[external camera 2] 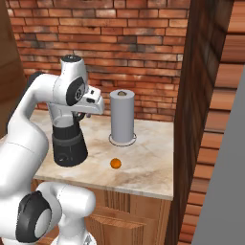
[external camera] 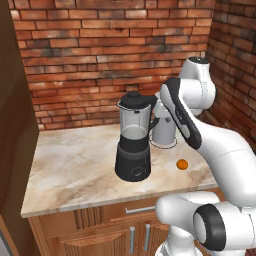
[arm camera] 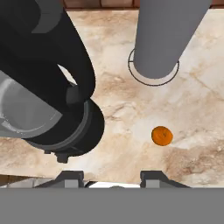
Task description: Open the blender lid, put the tangerine in the blender, close the lid, and start the blender.
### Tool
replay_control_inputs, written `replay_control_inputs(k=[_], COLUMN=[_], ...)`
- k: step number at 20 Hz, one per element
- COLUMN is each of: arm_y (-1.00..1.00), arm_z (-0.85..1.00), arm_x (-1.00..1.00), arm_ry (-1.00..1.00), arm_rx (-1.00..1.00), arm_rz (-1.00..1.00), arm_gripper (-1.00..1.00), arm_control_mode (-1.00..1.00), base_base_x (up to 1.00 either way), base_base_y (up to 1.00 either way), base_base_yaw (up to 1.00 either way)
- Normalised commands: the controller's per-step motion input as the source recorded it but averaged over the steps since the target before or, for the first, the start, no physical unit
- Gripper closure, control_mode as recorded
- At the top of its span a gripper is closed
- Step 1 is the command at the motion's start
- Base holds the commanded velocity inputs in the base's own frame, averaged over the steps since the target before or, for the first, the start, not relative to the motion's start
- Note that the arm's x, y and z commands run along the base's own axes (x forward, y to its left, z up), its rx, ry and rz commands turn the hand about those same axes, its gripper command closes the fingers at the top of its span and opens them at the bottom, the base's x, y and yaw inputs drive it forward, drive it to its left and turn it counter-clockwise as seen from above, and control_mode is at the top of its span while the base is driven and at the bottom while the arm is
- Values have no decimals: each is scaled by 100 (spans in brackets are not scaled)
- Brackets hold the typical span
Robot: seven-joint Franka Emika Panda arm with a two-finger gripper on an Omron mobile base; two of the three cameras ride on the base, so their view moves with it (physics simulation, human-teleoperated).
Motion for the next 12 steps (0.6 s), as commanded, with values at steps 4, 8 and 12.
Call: replay_control_inputs(k=[4, 8, 12], arm_y=[9, 8, 13], arm_z=[2, 66, 100], arm_x=[-9, -32, -26], arm_ry=[-11, -18, -11], arm_rx=[0, 0, -3], arm_rz=[0, 0, 0], arm_gripper=[-100, -100, -100], arm_control_mode=[-100, -100, -100], base_base_x=[0, 0, 0], base_base_y=[0, 0, 0], base_base_yaw=[0, 0, 0])
